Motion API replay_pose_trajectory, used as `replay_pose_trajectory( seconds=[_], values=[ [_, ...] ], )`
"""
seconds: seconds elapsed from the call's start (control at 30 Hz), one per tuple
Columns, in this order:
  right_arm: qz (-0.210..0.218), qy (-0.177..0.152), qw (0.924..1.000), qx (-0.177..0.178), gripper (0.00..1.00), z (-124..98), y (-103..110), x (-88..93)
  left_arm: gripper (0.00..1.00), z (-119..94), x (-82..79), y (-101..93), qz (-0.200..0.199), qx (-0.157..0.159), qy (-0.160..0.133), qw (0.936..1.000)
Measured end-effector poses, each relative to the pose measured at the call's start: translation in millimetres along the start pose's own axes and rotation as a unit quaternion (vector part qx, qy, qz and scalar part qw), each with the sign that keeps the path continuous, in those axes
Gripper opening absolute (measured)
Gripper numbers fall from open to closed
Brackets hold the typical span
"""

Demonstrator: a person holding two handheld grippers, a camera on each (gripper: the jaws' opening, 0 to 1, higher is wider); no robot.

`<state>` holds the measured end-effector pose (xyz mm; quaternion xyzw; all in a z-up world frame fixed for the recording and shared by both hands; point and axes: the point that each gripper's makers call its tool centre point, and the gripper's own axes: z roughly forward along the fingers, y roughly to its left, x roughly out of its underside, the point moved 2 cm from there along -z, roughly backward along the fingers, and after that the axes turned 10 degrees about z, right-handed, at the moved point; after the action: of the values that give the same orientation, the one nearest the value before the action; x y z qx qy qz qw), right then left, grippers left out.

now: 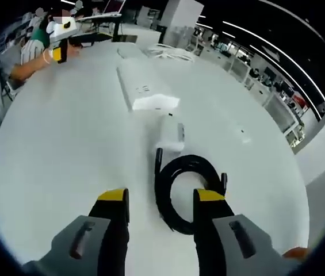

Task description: Straighten the power strip on the desk, plug the charger into it

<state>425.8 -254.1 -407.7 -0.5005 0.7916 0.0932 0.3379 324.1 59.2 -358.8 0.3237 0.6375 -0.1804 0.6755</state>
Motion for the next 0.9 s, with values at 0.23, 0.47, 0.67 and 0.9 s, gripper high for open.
replay_pose_trajectory(
  seconds=[0.23,0.47,0.67,0.9],
  values=[
    [0.019,0.009,0.9997,0.008,0.27,0.6,-2.3,4.3,0.99,-0.4,1.8,-0.6,0.001,0.001,0.003,1.0000],
    [0.029,0.015,0.9994,0.014,0.16,2.1,-4.6,5.4,0.99,-0.4,2.5,-0.4,0.000,0.002,0.003,1.0000],
    [-0.007,0.025,0.9995,0.016,0.12,3.7,-2.2,2.5,0.99,-0.1,3.3,0.2,0.004,0.003,0.004,1.0000],
    [0.006,0.017,0.9998,0.010,0.09,4.9,2.5,-0.4,0.98,0.5,5.5,2.4,-0.004,0.002,0.005,1.0000]
  ],
)
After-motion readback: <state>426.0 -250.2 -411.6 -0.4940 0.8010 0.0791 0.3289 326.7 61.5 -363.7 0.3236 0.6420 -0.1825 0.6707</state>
